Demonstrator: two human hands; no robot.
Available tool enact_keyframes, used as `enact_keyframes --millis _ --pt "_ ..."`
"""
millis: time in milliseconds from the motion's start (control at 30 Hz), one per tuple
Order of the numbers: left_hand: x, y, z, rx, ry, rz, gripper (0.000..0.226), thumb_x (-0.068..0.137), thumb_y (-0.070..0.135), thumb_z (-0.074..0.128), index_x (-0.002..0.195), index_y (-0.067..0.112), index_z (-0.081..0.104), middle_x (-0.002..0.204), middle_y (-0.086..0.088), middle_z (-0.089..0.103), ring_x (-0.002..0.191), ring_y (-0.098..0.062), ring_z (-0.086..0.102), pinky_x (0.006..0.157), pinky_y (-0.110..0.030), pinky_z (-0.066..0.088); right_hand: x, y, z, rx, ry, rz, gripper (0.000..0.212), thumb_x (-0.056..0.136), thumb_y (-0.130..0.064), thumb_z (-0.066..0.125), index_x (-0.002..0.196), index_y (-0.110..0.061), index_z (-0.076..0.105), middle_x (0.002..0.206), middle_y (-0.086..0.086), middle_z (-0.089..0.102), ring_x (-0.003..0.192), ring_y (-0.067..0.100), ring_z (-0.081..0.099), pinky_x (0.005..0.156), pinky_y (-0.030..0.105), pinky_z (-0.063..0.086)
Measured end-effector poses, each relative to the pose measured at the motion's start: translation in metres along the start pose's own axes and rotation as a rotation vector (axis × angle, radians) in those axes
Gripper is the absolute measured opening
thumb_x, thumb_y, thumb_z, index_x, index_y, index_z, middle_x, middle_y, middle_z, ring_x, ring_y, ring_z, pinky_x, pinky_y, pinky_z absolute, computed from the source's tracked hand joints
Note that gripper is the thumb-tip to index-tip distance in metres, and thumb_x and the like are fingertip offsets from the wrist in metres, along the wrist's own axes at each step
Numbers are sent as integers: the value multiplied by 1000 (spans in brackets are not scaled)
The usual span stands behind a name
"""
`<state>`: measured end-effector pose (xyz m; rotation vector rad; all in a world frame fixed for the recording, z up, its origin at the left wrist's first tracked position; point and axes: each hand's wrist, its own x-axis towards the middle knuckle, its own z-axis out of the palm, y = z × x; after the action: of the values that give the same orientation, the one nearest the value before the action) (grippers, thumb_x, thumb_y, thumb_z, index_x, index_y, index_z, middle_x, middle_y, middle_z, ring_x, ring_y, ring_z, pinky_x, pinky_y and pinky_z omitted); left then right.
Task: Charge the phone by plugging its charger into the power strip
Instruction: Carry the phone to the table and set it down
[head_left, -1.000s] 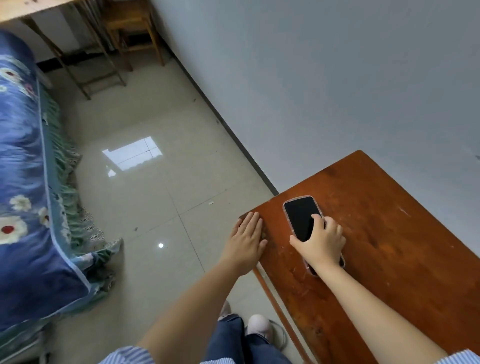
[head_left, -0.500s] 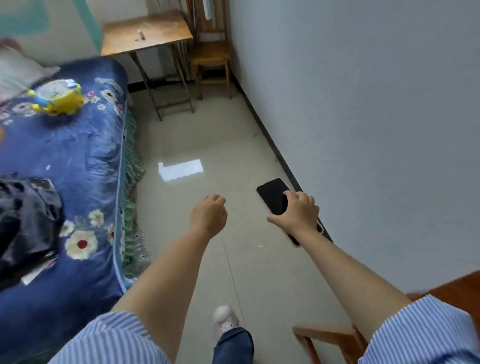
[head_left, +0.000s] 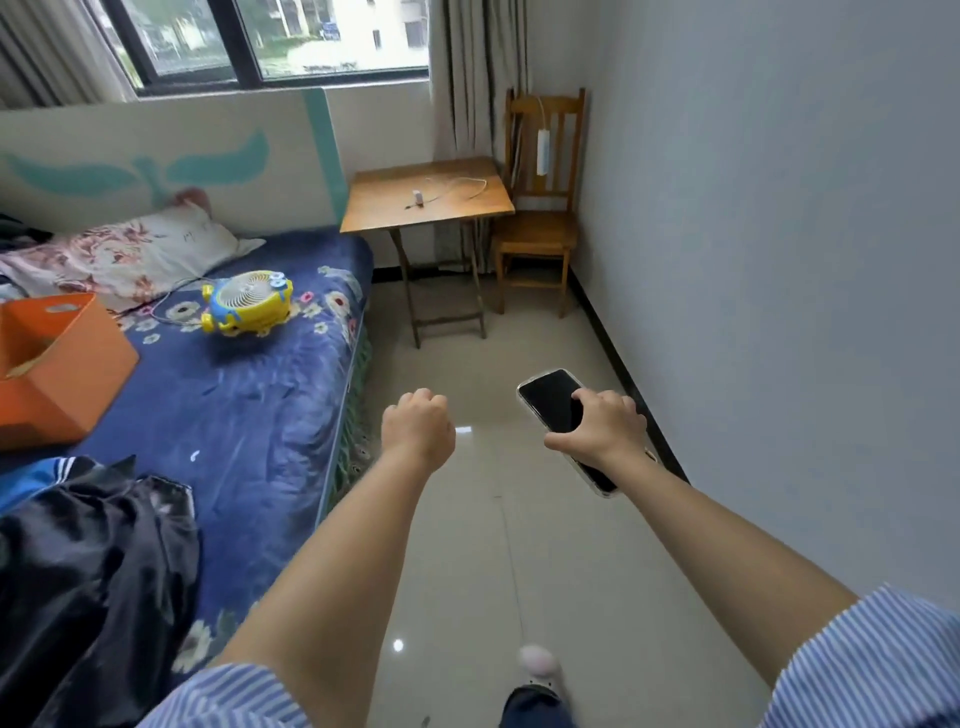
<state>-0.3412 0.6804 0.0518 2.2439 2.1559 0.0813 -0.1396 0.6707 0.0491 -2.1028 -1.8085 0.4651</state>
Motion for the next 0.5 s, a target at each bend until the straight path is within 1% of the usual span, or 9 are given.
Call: enact_keyframes --millis 133,233,333,400,500 --pt "100 -18 -11 37 18 -3 24 88 12 41 106 3 54 117 -15 56 109 -33 50 87 -41 44 104 -33 -1 20 0 -16 53 64 -39 66 109 -16 52 108 14 57 107 33 45 86 35 38" --pt "193 -37 -31 41 26 -43 26 88 13 43 111 4 51 122 -15 54 114 -32 48 91 -41 43 200 -64 -8 35 -24 -28 51 64 -39 66 108 -16 53 108 14 58 108 33 45 87 35 39" --pt "263 -58 -52 48 60 -69 27 88 14 43 112 6 51 124 -14 53 115 -33 48 91 -41 43 276 -92 -13 27 -9 -43 55 65 -41 66 113 -16 52 110 14 58 110 33 45 88 36 39" --pt "324 -79 -57 59 85 -83 26 88 14 42 112 6 51 124 -14 54 116 -33 48 89 -42 44 339 -115 -8 52 -10 -50 59 66 -42 66 117 -17 50 113 14 57 113 33 43 90 37 39" --pt "385 -101 -60 56 95 -78 25 88 14 42 110 6 52 121 -14 56 113 -33 50 88 -43 44 404 -140 -1 28 -23 -70 62 66 -43 66 120 -18 48 118 14 55 116 33 41 93 39 38"
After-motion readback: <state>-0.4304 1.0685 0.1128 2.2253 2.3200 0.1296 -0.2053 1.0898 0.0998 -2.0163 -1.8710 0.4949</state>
